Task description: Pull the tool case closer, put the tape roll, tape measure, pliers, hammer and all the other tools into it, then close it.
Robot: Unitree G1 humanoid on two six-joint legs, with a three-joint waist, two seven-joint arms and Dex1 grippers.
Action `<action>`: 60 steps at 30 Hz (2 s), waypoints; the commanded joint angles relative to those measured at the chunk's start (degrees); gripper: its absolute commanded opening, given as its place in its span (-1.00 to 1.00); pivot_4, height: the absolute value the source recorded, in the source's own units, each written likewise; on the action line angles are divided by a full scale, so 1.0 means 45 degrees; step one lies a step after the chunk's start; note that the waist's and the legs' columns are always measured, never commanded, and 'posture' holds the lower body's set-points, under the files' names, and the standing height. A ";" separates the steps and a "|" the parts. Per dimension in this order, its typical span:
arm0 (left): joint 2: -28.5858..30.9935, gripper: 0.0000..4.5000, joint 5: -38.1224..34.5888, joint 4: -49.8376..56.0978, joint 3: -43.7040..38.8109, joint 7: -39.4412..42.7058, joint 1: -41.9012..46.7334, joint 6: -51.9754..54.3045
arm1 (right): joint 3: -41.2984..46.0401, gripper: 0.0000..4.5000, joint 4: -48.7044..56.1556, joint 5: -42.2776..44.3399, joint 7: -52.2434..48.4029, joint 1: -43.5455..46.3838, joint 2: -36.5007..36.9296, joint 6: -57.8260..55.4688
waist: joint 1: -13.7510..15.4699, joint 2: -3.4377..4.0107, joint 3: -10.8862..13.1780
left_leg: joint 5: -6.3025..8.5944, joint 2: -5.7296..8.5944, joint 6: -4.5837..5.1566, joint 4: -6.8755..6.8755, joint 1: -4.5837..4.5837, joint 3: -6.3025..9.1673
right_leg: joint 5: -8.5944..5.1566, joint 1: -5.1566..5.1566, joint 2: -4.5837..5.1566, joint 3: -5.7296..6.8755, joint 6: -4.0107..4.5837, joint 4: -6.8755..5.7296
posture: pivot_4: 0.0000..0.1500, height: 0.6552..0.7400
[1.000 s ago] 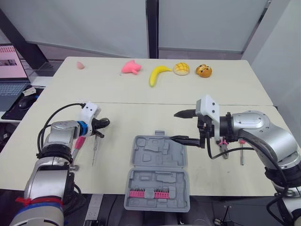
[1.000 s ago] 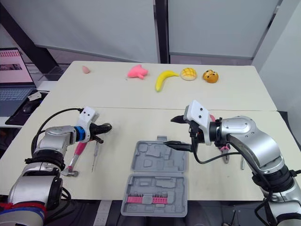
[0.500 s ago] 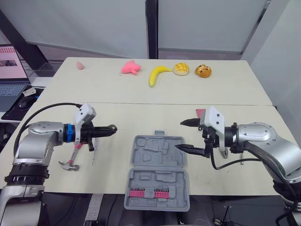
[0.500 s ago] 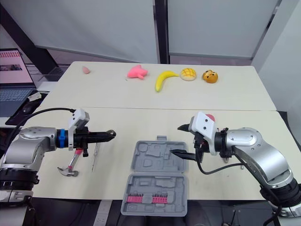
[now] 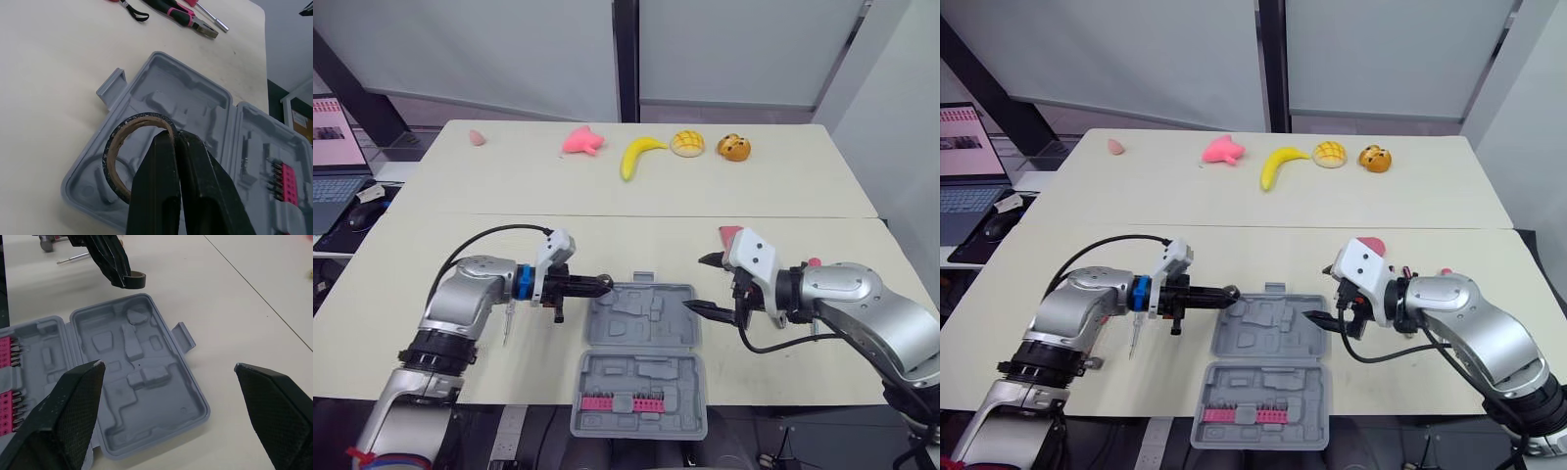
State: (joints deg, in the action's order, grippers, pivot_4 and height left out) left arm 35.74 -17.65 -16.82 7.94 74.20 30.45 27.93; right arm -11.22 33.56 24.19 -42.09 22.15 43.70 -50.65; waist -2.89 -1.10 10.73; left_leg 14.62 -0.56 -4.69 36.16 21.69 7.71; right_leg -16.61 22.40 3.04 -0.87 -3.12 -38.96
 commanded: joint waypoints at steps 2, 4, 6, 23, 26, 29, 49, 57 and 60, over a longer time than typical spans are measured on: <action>-0.0292 -0.99 0.0323 -0.0649 0.0169 0.0009 0.0277 -0.0827 | -0.0015 1.00 0.0294 -0.0096 0.0167 -0.0048 -0.0139 0.0064 | -0.0006 0.0000 0.0000 | 0.0000 0.0000 0.0000 0.0000 0.0001 -0.0001 | 0.0000 0.0000 0.0001 -0.0001 0.0000 0.0001 | 1.00 0.93; -0.0505 -0.99 0.0455 -0.0941 0.0251 -0.0009 0.0340 -0.1053 | -0.0035 1.00 0.0298 -0.0118 0.0244 -0.0046 -0.0230 0.0059 | -0.0005 0.0000 0.0000 | 0.0000 0.0000 0.0000 0.0000 0.0001 0.0002 | 0.0000 0.0000 0.0000 0.0001 0.0000 0.0001 | 1.00 0.93; -0.0708 -0.99 0.0669 -0.1300 0.0330 -0.0071 0.0380 -0.1301 | -0.0054 1.00 0.0289 -0.0142 0.0295 -0.0038 -0.0291 0.0078 | 0.0010 0.0000 0.0000 | 0.0000 0.0000 0.0000 0.0000 0.0002 0.0002 | 0.0000 0.0000 0.0000 0.0002 0.0000 0.0001 | 1.00 0.93; -0.1037 -0.99 0.1677 -0.2482 0.0482 -0.0317 0.0404 -0.2124 | 0.0069 1.00 0.0354 -0.0131 0.0262 -0.0125 -0.0197 0.0013 | 0.0003 0.0000 0.0000 | 0.0000 0.0002 0.0000 0.0006 0.0001 0.0004 | 0.0000 -0.0002 0.0001 0.0002 -0.0001 0.0000 | 1.00 0.93; -0.1143 -0.99 0.1780 -0.2615 0.0469 -0.0412 0.0475 -0.2050 | 0.0057 1.00 0.0362 -0.0121 0.0285 -0.0066 -0.0222 -0.0044 | 0.0002 0.0000 0.0000 | 0.0000 0.0002 0.0000 0.0006 0.0001 0.0004 | 0.0000 -0.0002 0.0001 0.0002 0.0000 0.0000 | 1.00 0.93; -0.1230 -0.99 0.1866 -0.2820 0.0470 -0.0480 0.0559 -0.2056 | 0.0030 1.00 0.0377 -0.0114 0.0315 0.0003 -0.0265 -0.0113 | 0.0004 0.0000 0.0000 | 0.0000 0.0002 0.0000 0.0006 0.0001 0.0004 | 0.0000 -0.0002 0.0001 0.0002 -0.0001 0.0000 | 1.00 0.93; 0.0273 0.26 0.1044 0.0004 -0.0299 0.0354 -0.0087 -0.1106 | 0.0274 1.00 0.0501 0.0032 0.0473 -0.0027 -0.0209 -0.0343 | -0.0026 0.0000 0.0000 | 0.0000 0.0001 0.0000 0.0005 0.0002 0.0005 | 0.0000 -0.0003 0.0001 0.0001 -0.0001 -0.0001 | 1.00 0.93; 0.0295 -0.13 0.1125 -0.0372 -0.0188 0.0429 -0.0244 -0.2281 | 0.0191 1.00 0.0407 0.0043 0.0407 0.0061 -0.0276 -0.0296 | 0.0003 0.0000 0.0000 | 0.0000 0.0001 0.0000 0.0007 -0.0001 0.0005 | 0.0000 -0.0005 0.0001 0.0002 -0.0001 -0.0001 | 1.00 0.93; 0.0211 -0.55 0.1208 -0.0580 -0.0082 0.0414 -0.0194 -0.2608 | 0.0161 1.00 0.0436 0.0057 0.0422 0.0055 -0.0311 -0.0317 | 0.0002 0.0000 0.0000 | 0.0000 0.0001 0.0000 0.0006 0.0000 0.0005 | 0.0000 -0.0005 0.0001 0.0002 -0.0001 -0.0001 | 1.00 0.93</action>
State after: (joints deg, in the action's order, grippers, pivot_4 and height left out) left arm 36.75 -12.35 -19.33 7.53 75.83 29.12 17.81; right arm -11.87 33.64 23.92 -40.01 21.72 42.41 -52.57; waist -2.88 -1.10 10.73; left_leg 14.62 -0.55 -4.69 36.18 21.69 7.73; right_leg -16.61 22.38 3.04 -0.87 -3.13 -38.97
